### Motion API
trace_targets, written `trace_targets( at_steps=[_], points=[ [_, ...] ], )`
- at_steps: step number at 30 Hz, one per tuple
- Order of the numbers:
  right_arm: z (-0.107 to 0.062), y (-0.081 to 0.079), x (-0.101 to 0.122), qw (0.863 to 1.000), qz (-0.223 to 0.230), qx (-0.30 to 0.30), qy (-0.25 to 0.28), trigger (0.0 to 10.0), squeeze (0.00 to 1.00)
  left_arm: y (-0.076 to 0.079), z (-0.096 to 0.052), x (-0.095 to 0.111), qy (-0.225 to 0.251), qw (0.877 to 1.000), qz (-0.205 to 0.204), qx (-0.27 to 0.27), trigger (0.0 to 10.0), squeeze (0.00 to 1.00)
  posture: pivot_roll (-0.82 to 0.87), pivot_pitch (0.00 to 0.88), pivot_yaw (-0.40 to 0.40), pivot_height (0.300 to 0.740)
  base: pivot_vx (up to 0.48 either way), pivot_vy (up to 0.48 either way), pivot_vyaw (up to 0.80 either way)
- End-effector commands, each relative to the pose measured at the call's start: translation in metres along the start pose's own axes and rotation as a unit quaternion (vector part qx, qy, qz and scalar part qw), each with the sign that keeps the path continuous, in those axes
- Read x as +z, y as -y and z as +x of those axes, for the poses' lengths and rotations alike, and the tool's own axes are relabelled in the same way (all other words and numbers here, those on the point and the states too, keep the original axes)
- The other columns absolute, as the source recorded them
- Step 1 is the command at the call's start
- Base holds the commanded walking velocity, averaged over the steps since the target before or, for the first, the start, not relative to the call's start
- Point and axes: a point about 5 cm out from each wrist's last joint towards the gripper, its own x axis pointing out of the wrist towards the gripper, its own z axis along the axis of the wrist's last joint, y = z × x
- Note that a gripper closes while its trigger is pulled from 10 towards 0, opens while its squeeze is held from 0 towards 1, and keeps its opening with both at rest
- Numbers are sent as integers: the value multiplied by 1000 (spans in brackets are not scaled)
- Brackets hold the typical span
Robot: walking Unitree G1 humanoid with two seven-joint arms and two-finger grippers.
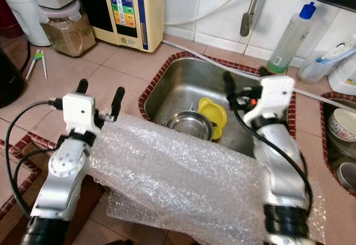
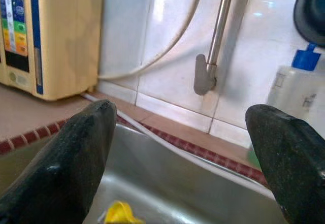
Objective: Kitchen organization
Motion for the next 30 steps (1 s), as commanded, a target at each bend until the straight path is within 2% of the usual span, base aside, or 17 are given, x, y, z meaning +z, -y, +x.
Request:
trace_targets(
  at_steps=[1, 4, 6, 9, 13, 18, 23, 27, 30],
  points=[
    [-7, 0, 5, 1000, -3, 4, -5, 10000, 0, 7, -6, 2, -13, 999, 27, -27, 10000, 0, -26, 111, -20, 740, 0, 0, 0],
    [-13, -1, 4, 1000, -2, 0, -21, 10000, 0, 11, -12, 1, -21, 998, 41, -45, 10000, 0, -22, 106, -20, 740, 0, 0, 0],
    [-20, -2, -2, 999, 1, -6, -45, 10000, 0, 15, -15, 1, -29, 996, 24, -78, 10000, 0, -9, 98, -28, 740, 0, 0, 0],
    [-25, -4, -8, 998, 15, -24, -62, 10000, 0, 13, -13, 2, -34, 996, 2, -83, 10000, 0, 7, 91, -37, 740, 0, 0, -440],
    [-28, -9, -11, 996, 30, -46, -68, 10000, 0, 5, -11, 5, -36, 996, 1, -78, 10000, 0, 7, 86, -30, 740, 0, 0, -800],
    [-32, -17, -7, 996, 28, -50, -66, 10000, 0, -5, -14, 4, -50, 998, 0, -23, 10000, 0, -26, 86, -1, 740, 0, 0, -800],
    [-40, -22, -8, 995, 43, -61, -70, 10000, 0, -1, -17, 7, -49, 998, -16, -43, 10000, 0, -38, 80, -2, 740, 0, 0, -750],
    [-47, -28, -10, 993, 57, -76, -74, 10000, 0, -4, -21, -2, -82, 996, -11, -29, 10000, 0, -42, 58, -3, 740, 0, 0, 0],
    [-44, -29, -8, 993, 59, -78, -69, 10000, 0, -3, -21, -1, -76, 996, -26, -39, 10000, 0, -38, 53, -3, 740, 0, 0, 0]
  ],
)
